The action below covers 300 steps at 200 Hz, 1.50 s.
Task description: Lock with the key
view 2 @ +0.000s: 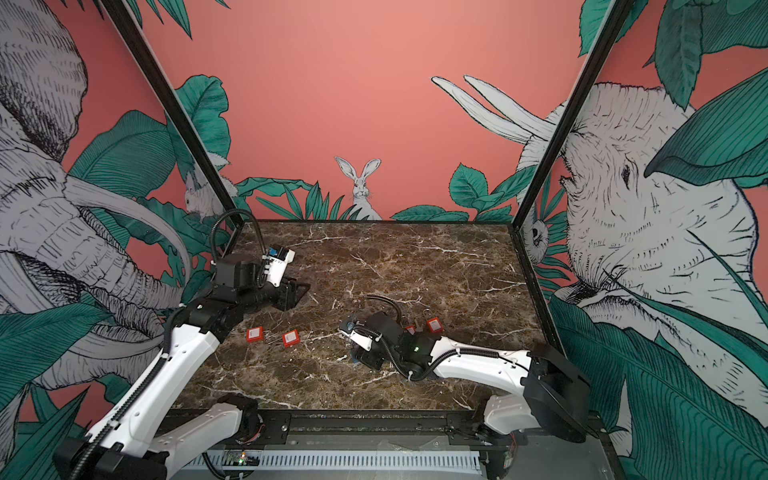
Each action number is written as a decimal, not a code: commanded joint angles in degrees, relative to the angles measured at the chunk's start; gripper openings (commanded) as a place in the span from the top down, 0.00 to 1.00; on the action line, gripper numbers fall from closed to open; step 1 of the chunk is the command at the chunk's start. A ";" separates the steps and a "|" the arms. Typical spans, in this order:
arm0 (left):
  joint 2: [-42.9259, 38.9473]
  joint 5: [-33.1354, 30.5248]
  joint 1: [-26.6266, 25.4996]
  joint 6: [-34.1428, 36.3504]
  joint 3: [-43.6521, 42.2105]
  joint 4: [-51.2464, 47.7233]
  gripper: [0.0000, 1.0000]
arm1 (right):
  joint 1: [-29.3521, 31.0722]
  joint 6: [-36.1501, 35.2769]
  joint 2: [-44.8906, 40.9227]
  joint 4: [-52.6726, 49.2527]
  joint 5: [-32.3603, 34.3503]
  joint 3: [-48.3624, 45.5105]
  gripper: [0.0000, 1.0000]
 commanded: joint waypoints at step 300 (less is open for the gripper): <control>2.09 11.74 20.21 -15.74 -0.26 2.24 0.47 | -1.75 -18.89 63.38 -28.02 -26.83 72.06 0.33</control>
